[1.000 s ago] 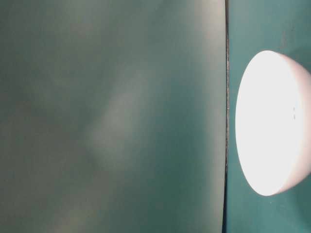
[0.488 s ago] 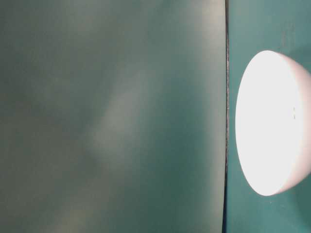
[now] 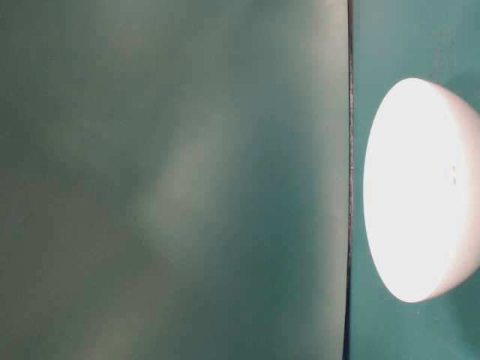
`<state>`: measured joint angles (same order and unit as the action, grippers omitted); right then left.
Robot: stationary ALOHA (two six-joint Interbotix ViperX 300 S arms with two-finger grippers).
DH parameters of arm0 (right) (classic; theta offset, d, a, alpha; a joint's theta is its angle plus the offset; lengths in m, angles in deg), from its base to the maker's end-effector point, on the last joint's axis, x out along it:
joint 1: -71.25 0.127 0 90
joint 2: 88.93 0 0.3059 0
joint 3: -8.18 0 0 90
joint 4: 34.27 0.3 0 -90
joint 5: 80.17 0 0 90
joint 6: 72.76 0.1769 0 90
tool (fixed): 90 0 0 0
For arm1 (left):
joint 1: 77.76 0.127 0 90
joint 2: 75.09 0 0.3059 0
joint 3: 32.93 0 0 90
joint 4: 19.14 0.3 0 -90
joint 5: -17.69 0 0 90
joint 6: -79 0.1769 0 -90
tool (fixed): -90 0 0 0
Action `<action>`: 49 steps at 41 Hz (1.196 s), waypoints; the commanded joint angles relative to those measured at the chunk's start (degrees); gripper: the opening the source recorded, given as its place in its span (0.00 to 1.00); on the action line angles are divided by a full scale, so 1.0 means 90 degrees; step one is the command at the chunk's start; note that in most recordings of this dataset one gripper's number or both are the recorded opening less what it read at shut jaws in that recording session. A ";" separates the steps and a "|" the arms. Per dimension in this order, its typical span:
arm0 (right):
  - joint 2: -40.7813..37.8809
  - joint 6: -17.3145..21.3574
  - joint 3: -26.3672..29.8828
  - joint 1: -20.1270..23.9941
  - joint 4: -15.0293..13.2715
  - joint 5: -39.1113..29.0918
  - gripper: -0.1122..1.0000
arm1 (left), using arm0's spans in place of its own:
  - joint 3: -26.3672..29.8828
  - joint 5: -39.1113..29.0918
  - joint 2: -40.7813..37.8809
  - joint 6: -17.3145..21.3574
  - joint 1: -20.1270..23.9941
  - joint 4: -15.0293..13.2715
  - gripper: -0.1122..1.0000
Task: Grip the spoon and scoop the red block from the bowl with right arm.
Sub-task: 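Move the right gripper toward the pink spoon handle in the spoon rest, then close the right gripper on the pink spoon handle and lift it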
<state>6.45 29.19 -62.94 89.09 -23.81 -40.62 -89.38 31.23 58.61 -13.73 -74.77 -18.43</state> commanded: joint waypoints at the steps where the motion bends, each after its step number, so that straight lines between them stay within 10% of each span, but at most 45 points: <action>1: -0.0205 0.0020 0.0098 0.0146 0.0107 0.0176 0.54 | 0.0166 0.0020 -0.0039 0.0010 0.0020 0.0010 0.10; 49: -0.1055 -0.0049 0.0176 0.0439 0.0635 0.0889 0.41 | 0.0146 -0.0264 -0.0029 0.0010 0.0137 0.0010 0.10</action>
<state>-3.30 28.66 -61.80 92.87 -18.18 -33.23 -89.38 28.77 58.70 -13.64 -73.80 -18.43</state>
